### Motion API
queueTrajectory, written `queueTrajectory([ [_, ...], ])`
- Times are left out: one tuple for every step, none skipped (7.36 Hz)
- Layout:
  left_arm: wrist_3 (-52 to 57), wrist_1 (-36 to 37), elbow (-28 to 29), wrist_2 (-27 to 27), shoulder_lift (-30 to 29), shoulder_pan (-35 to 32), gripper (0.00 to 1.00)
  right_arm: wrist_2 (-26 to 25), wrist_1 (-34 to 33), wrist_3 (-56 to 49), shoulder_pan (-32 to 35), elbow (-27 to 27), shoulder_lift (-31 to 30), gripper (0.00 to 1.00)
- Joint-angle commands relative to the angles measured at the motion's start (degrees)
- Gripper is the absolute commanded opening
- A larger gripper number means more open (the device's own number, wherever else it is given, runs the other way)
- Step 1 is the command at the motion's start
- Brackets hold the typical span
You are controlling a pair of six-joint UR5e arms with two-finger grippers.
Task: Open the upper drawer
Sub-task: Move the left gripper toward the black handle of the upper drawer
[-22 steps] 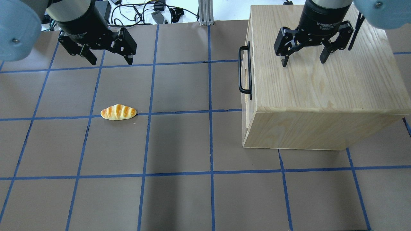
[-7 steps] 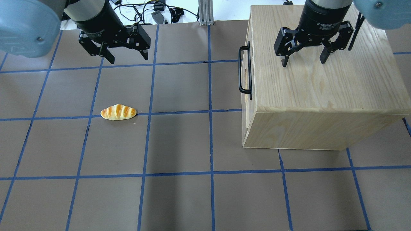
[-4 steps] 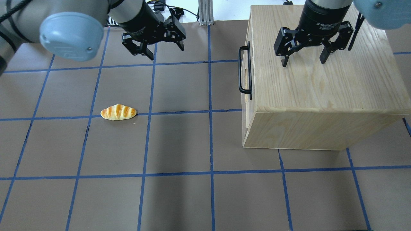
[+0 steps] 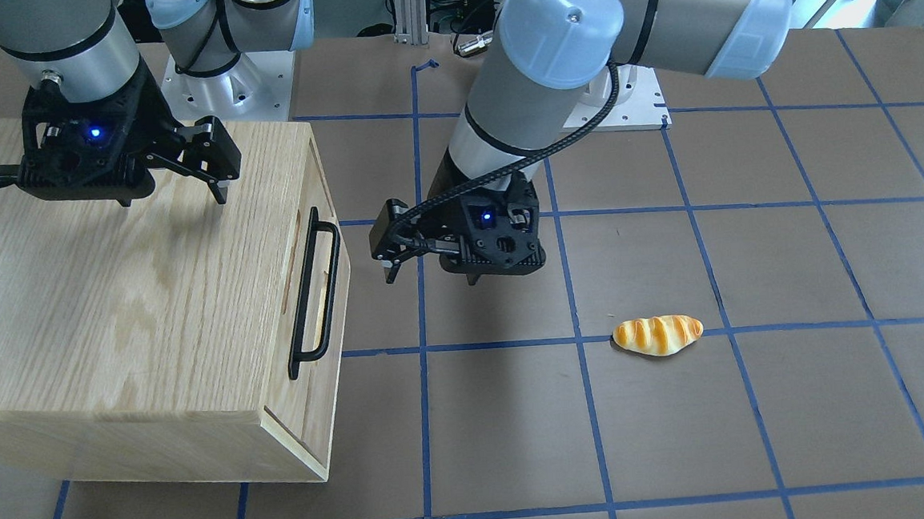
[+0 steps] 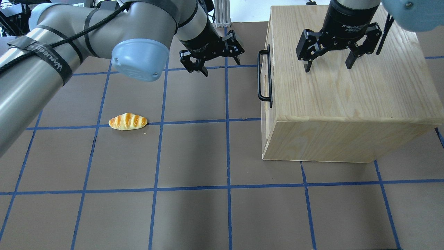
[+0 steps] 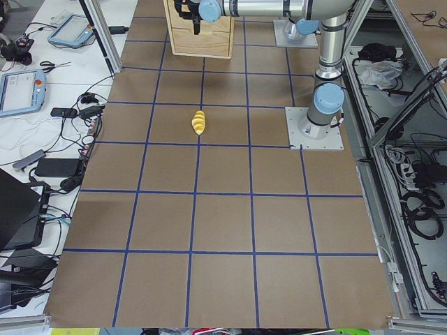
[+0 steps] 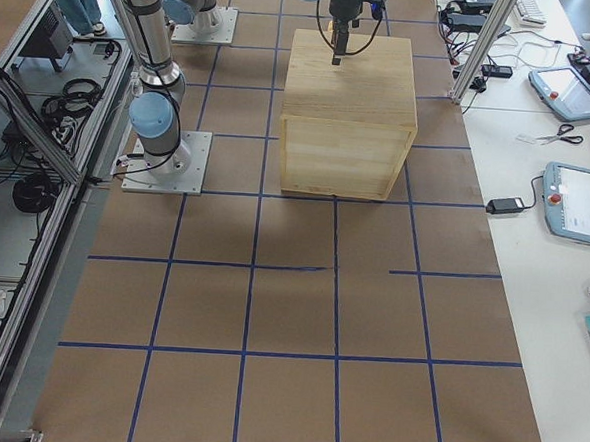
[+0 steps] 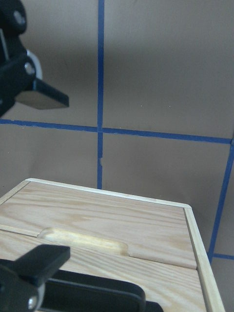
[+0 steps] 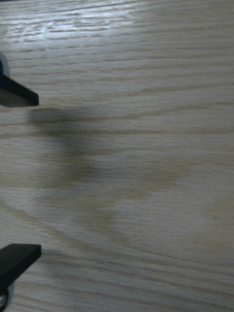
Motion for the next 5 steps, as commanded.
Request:
queueTrajectory([
  [-1.44, 1.32, -0.02, -2.2, -1.02, -1.54, 1.0, 0.0, 0.0, -0.05, 0.03, 0.05, 0.0, 1.0],
  [-1.44, 1.85, -0.02, -3.52, -1.37, -1.54, 1.0, 0.0, 0.0, 0.04, 0.03, -0.04, 0.0, 1.0],
  [-1.44, 2.2, -0.11, -3.53, -1.81, -1.71, 1.0, 0.0, 0.0, 0.04, 0.03, -0.04, 0.0, 1.0],
  [-1.36, 2.29, -0.11, -3.44, -2.34, -2.76, 1.0, 0.0, 0.0, 0.04, 0.03, -0.04, 0.0, 1.0],
  [-1.27, 2.99, -0.11, -3.44, -2.78, -3.03, 1.0, 0.0, 0.0, -0.05, 0.03, -0.04, 0.0, 1.0],
])
